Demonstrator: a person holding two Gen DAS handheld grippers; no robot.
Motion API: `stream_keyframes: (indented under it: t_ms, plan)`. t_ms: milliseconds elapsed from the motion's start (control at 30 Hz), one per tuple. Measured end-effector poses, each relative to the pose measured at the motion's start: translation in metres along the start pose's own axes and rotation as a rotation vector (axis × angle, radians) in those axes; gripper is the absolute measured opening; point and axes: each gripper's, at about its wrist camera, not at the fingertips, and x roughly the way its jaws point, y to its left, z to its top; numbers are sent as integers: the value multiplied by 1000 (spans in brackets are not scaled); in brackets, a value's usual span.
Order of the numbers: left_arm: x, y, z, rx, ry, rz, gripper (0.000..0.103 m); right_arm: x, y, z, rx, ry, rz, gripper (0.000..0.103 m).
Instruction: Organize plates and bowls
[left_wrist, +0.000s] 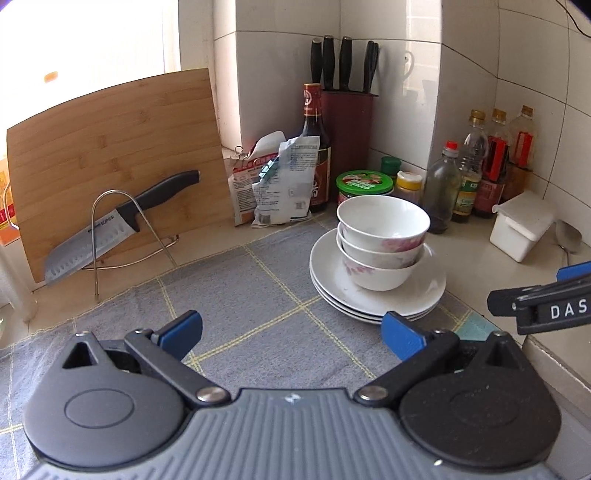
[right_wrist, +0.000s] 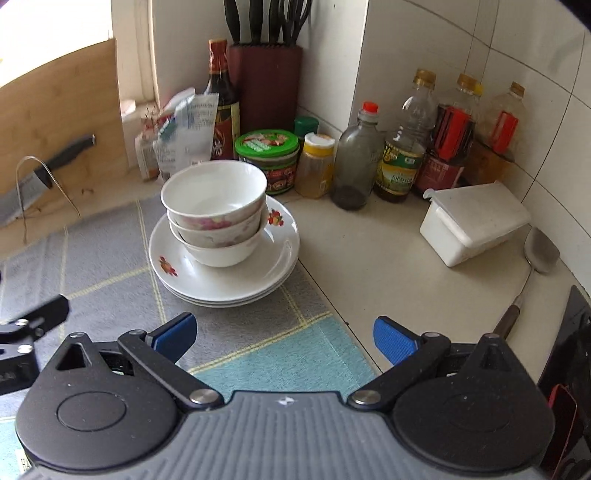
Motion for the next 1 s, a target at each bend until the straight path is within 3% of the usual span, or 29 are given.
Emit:
stream_keyframes:
  t_ms: [1000]
  plan:
    - [-9,-28,18,-29,6,68,102,-9,-13,5,3,-51,87,103]
